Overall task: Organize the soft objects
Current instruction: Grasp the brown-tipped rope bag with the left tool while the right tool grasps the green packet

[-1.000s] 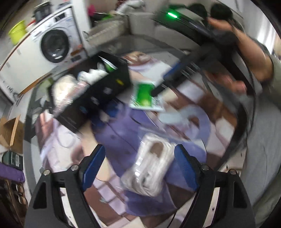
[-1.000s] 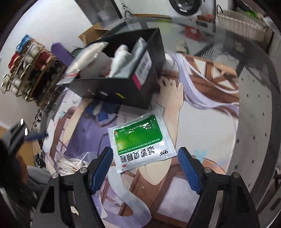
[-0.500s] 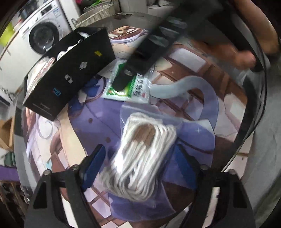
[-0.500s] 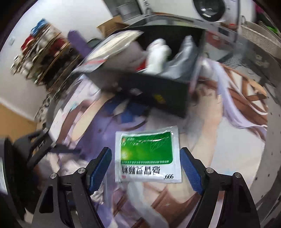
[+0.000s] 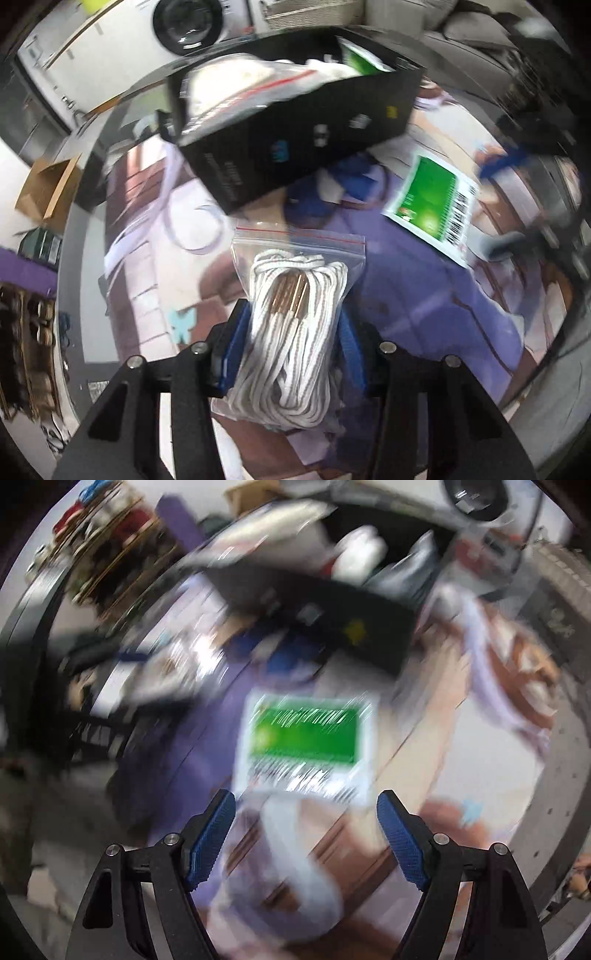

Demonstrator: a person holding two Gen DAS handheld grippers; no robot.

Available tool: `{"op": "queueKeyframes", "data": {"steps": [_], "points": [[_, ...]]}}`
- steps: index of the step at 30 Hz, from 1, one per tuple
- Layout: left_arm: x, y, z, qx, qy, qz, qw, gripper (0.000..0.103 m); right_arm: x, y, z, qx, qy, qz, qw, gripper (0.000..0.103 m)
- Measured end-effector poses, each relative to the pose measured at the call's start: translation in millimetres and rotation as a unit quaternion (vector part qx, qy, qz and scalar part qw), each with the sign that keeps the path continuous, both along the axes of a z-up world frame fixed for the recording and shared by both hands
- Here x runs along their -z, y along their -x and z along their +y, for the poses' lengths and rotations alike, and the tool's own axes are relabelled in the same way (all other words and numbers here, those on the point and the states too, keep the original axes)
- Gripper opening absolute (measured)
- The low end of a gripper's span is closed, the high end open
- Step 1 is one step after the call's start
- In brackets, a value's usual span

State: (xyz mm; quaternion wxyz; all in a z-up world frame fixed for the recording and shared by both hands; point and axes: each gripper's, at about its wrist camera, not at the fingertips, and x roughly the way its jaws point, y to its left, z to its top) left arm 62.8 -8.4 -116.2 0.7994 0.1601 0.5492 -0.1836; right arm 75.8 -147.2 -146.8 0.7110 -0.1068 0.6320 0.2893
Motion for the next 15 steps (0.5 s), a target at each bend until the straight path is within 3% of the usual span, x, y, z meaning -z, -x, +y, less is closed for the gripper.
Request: {"op": "queueKeyframes", "data": {"steps": [5, 10, 15], "points": [[0.3, -4.1, -2.4, -0.003, -0.004, -0.001, 1.0, 0.046, 5.2, 9.0, 6.0, -0.013, -0.046, 0.052, 0.998, 0.081], [-1.6, 4.5, -5.7, 0.0, -0.005, -0.003, 1.0, 0.047, 3.6, -17.4, -12.1, 0.067, -0.05, 0.03, 0.996, 0.081], [-0.5, -4.1, -6.0, -0.004, -0.003, 0.001, 1.0, 0.047, 3.3, -39.3, -8.1, 0.112, -0.063, 0.012, 0.992, 0.081]]}}
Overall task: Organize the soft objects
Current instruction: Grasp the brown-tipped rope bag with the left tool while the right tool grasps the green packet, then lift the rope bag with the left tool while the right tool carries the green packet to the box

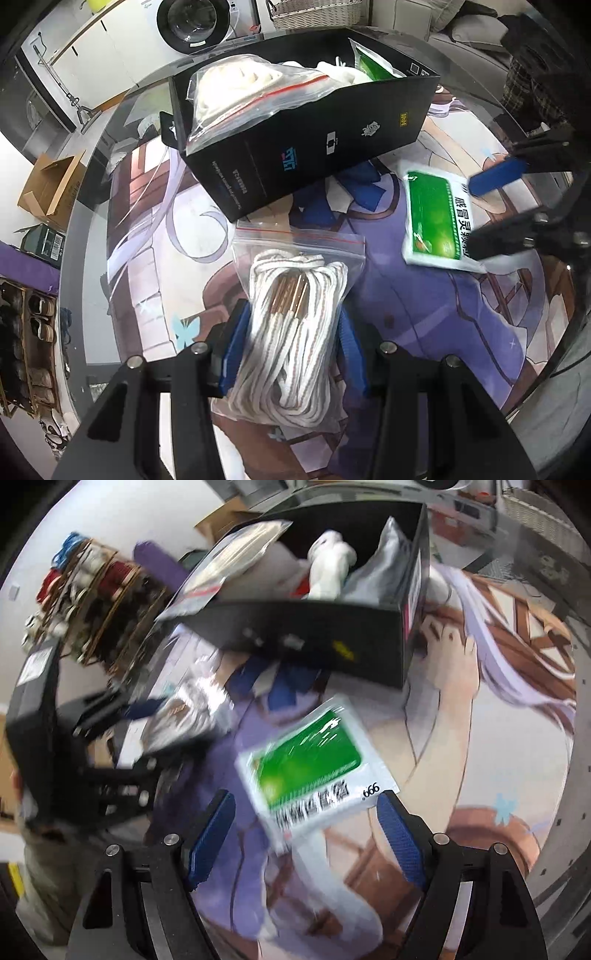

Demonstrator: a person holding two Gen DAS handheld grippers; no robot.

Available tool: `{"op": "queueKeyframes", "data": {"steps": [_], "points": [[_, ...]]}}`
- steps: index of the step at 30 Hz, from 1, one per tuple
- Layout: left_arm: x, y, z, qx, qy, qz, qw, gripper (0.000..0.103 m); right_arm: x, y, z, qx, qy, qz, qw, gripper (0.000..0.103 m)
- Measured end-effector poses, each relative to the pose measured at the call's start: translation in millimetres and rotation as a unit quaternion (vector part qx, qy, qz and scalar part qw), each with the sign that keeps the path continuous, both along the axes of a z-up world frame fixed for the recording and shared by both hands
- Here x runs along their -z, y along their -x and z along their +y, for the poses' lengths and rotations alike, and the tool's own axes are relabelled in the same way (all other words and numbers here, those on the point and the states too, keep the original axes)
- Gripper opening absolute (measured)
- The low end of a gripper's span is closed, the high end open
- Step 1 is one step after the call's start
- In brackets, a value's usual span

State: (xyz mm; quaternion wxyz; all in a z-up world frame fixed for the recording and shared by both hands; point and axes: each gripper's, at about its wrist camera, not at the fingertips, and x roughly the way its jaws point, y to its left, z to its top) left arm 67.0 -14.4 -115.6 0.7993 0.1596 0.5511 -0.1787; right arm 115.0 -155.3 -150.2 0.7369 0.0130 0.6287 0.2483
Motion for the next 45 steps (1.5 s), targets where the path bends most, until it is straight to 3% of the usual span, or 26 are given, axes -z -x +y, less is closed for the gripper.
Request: {"op": "queueKeyframes", "data": {"steps": [3, 4, 7, 9, 11, 14, 15, 19, 25, 27, 29, 32, 33, 35, 37, 39, 41, 42, 43, 45], "points": [[0.8, -1.9, -1.3, 0.0, -0.004, -0.002, 1.0, 0.047, -0.3, -10.4, 17.0, 0.013, 0.028, -0.031, 0.999, 0.082], [1.6, -2.2, -1.0, 0.0, -0.004, -0.003, 1.0, 0.047, 0.6, -12.7, 24.4, 0.013, 0.035, -0.04, 0.999, 0.087], [1.4, -0.1, 1.8, -0.003, 0.0, -0.002, 1.0, 0.048, 4.1, -10.7, 46.6, -0.011, 0.08, -0.074, 0.994, 0.089], [1.4, 1.7, 5.2, -0.004, 0.005, -0.004, 1.0, 0.049, 9.2, -0.5, 63.6, -0.054, 0.142, -0.117, 0.981, 0.081], [2.2, 2.6, 8.3, -0.005, 0.011, -0.007, 0.9999, 0.05, 6.4, 10.2, 71.5, -0.084, 0.143, -0.14, 0.976, 0.058], [2.6, 6.6, 7.4, 0.0, 0.009, -0.012, 0.9999, 0.06, 0.3, 19.6, 68.5, -0.103, 0.161, -0.147, 0.97, 0.047], [2.7, 7.4, 6.0, 0.002, 0.006, -0.013, 0.9999, 0.065, -0.6, 22.0, 64.5, -0.106, 0.163, -0.15, 0.969, 0.047], [-0.9, 10.0, -3.7, 0.013, 0.005, -0.016, 0.9998, 0.065, -4.4, 17.3, 45.6, -0.075, 0.133, -0.13, 0.98, 0.047], [-11.0, 11.9, -11.2, 0.017, 0.008, -0.036, 0.9992, 0.065, -4.9, 24.7, 23.8, -0.067, 0.109, -0.103, 0.987, 0.074], [-12.6, 11.4, -9.3, 0.014, 0.012, -0.033, 0.9993, 0.067, -6.7, 28.9, 12.5, -0.066, 0.096, -0.085, 0.99, 0.075], [-12.7, 11.4, -6.7, 0.009, 0.012, -0.031, 0.9994, 0.079, -1.4, 38.2, 10.2, -0.07, 0.093, -0.081, 0.99, 0.078], [-10.8, 10.9, -0.1, 0.011, 0.01, -0.031, 0.9994, 0.079, -0.2, 46.3, 9.2, -0.071, 0.098, -0.087, 0.989, 0.077], [-8.4, 11.1, 1.2, 0.012, 0.009, -0.027, 0.9995, 0.079, -0.4, 49.6, 11.4, -0.08, 0.11, -0.099, 0.986, 0.073], [-3.6, 10.1, 2.1, 0.004, 0.003, -0.022, 0.9997, 0.079, 1.9, 55.1, 25.3, -0.107, 0.134, -0.125, 0.977, 0.053], [-0.1, 7.0, 4.0, -0.002, -0.003, -0.02, 0.9998, 0.079, 1.1, 60.1, 31.8, -0.114, 0.124, -0.122, 0.978, 0.036], [2.0, 6.0, 3.8, -0.001, -0.007, -0.02, 0.9998, 0.079, -1.2, 61.8, 32.9, -0.117, 0.123, -0.122, 0.978, 0.033], [5.0, 5.7, 2.9, 0.0, -0.017, -0.02, 0.9997, 0.075, -3.0, 63.9, 33.3, -0.12, 0.127, -0.126, 0.977, 0.03], [4.1, 5.7, 2.8, 0.0, -0.017, -0.024, 0.9996, 0.068, -5.3, 64.1, 34.5, -0.12, 0.127, -0.126, 0.976, 0.03], [2.2, 4.9, 3.3, -0.003, -0.015, -0.026, 0.9995, 0.047, -5.7, 64.9, 35.4, -0.122, 0.128, -0.127, 0.976, 0.03], [0.9, 4.8, 5.3, -0.008, -0.015, -0.026, 0.9995, 0.041, -7.0, 67.1, 34.7, -0.12, 0.126, -0.126, 0.977, 0.029]]}}
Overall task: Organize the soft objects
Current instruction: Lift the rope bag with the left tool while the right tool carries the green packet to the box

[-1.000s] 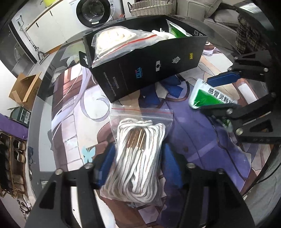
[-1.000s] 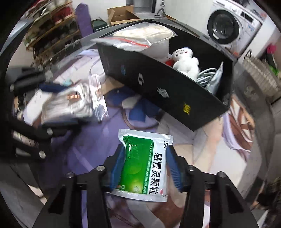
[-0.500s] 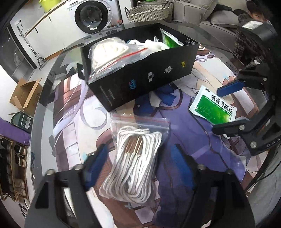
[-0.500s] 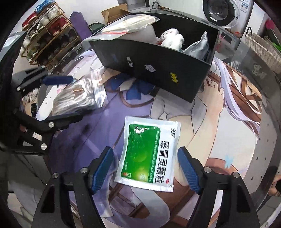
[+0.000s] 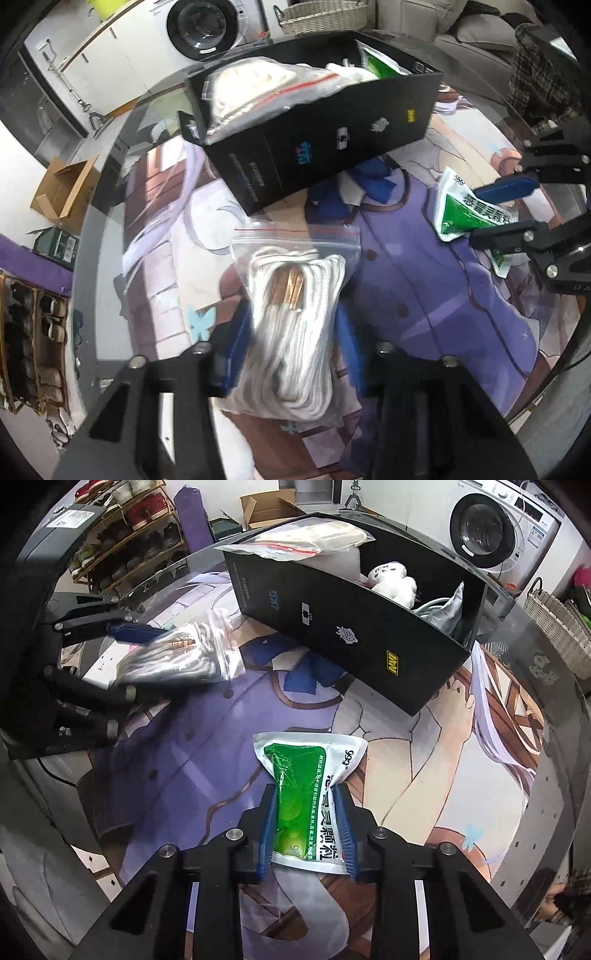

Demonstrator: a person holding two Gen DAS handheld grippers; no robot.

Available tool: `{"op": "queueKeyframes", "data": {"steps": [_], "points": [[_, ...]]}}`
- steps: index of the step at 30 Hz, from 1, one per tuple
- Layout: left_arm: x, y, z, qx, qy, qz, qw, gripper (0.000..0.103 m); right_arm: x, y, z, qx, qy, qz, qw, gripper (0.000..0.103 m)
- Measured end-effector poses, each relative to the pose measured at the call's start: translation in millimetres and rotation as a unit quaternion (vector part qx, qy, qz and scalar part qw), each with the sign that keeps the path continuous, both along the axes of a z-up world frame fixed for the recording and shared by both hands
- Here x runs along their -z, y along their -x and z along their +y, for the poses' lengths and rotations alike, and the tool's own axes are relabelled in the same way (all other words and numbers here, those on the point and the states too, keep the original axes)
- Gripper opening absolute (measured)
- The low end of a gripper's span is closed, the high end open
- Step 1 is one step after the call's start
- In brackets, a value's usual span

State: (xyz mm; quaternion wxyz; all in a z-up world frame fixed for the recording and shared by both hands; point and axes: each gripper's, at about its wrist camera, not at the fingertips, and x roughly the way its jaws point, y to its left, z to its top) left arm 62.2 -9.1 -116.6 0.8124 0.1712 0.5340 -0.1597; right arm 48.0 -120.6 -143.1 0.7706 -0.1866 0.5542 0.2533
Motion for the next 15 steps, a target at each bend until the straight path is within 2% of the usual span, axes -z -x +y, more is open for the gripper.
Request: {"op": "queueKeyframes", "data": {"steps": [2, 8, 15], "points": [[-2.4, 0.9, 1.1, 0.005, 0.006, 0.002, 1.0, 0.037, 4.1, -4.3, 3.4, 0.0, -0.002, 0.002, 1.0, 0.028], [-10.9, 3.5, 0.4, 0.014, 0.021, -0.001, 0.9997, 0.035, 2.6, -10.4, 3.3, 0.004, -0.015, 0.008, 1.0, 0.023], [-28.8, 7.0, -1.4, 0.011, 0.035, -0.031, 0.9988, 0.035, -10.8, -5.6, 3.9, 0.003, -0.034, -0.002, 0.999, 0.021]]}}
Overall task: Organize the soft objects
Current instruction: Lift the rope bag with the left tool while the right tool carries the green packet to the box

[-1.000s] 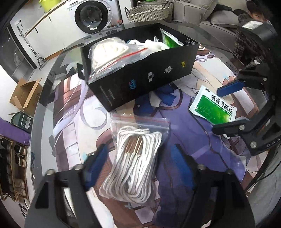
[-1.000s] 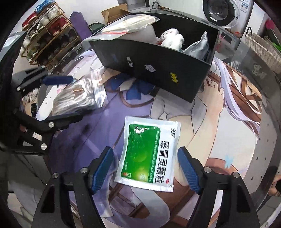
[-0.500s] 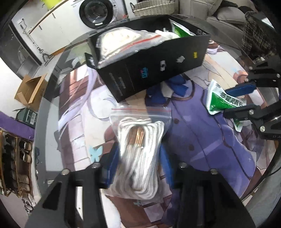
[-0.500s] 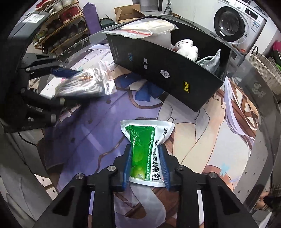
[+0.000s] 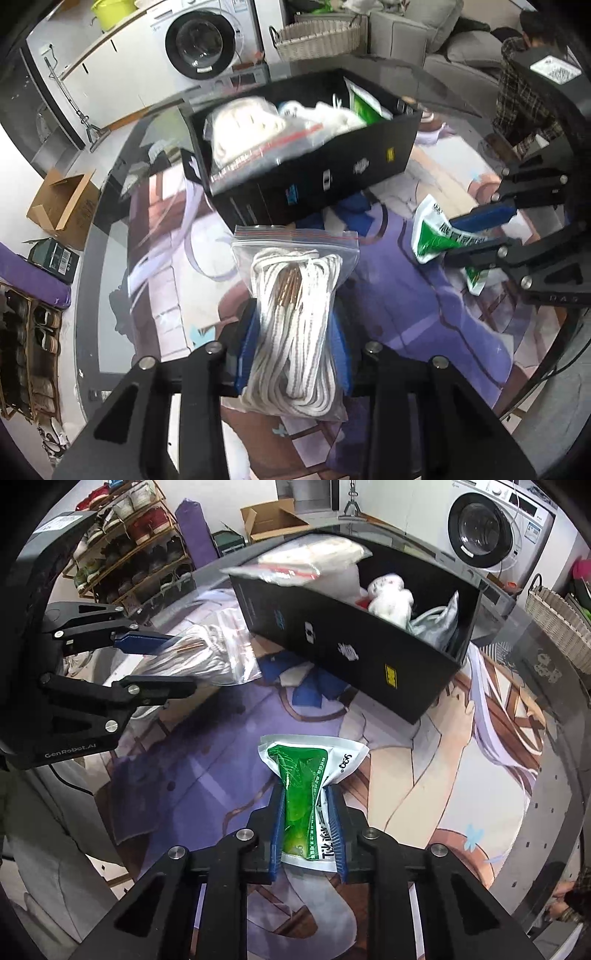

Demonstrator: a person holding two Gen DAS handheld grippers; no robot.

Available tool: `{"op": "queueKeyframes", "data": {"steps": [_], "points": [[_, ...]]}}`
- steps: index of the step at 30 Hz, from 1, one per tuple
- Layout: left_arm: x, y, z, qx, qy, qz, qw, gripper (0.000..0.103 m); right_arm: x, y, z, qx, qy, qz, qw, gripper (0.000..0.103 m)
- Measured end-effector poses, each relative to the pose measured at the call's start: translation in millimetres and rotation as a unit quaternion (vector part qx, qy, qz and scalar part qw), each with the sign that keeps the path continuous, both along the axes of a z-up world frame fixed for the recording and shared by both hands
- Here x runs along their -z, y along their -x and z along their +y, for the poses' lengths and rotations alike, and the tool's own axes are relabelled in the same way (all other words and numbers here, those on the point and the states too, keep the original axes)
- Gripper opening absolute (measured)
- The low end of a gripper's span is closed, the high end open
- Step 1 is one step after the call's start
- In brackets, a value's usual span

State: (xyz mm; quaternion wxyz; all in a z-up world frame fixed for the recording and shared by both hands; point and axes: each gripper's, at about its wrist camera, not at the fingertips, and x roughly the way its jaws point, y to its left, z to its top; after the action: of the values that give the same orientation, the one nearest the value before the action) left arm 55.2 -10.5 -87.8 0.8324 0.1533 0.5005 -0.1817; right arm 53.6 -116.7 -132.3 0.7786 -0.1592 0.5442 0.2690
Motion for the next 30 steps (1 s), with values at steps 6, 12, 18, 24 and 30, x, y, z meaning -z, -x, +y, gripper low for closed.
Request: {"op": "queueKeyframes", "data": {"steps": [6, 12, 18, 24, 30], "points": [[-4.5, 0.6, -0.7, -0.003, 0.005, -0.002, 1.0, 0.035, -6.9, -2.2, -1.7, 0.0, -0.01, 0.002, 1.0, 0.021], [-9.5, -0.1, -1.3, -0.006, 0.005, -0.012, 0.9999, 0.035, -14.6, -6.1, -9.5, 0.013, -0.02, -0.016, 1.0, 0.021], [-41.7, 6.4, -0.8, -0.016, 0.02, -0.088, 0.9958, 0.035, -63.6, 4.5, -18.6, 0.024, -0.093, -0.113, 0.989, 0.021], [-76.0, 22.7, 7.4, -0.04, 0.046, -0.196, 0.9788, 0.035, -106.5, 24.5, -26.2, 0.015, -0.141, -0.234, 0.962, 0.021], [-102.8, 45.9, 18.3, -0.046, 0.08, -0.293, 0.9517, 0.035, -129.8, 41.9, -35.6, 0.028, -0.197, -0.3, 0.933, 0.021]]}}
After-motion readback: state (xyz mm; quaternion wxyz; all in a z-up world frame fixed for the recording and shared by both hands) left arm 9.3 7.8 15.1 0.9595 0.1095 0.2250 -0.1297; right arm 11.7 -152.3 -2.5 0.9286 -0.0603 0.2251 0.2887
